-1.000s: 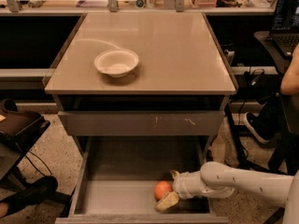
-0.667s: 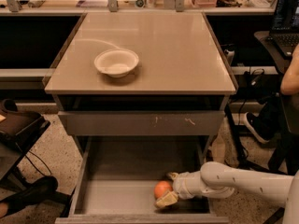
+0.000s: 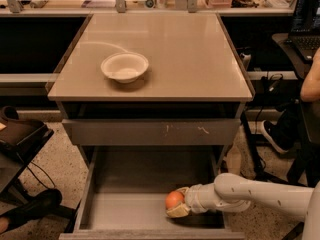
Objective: Pick orange from middle drawer and place on counter
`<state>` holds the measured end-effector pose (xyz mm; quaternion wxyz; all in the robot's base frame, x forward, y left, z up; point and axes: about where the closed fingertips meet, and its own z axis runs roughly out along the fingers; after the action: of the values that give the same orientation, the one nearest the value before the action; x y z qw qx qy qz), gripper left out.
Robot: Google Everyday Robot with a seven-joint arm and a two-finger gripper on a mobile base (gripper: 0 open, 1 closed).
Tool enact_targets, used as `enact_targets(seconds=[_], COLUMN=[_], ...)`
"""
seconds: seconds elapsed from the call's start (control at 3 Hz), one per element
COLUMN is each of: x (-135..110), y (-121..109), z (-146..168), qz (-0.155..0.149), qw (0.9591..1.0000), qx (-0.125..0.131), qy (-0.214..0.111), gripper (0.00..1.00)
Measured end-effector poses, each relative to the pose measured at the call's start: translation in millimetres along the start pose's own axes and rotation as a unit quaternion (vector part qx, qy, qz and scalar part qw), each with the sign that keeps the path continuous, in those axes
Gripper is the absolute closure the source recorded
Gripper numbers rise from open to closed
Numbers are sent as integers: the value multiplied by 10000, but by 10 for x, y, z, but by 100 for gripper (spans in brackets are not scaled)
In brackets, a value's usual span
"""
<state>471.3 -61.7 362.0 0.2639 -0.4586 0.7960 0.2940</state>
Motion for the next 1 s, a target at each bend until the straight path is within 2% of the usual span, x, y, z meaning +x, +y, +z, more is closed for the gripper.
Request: enact_targets(seconds=[0.33,0.67,1.0], x=[-262,-799,-1301], y=[-57,-22,32], z=[-262,-749,-1231], qz=[-63,93,406], qw=[9996,9986,9959], qx=[251,488,743], qy=[63,163,310], gripper=[88,100,100])
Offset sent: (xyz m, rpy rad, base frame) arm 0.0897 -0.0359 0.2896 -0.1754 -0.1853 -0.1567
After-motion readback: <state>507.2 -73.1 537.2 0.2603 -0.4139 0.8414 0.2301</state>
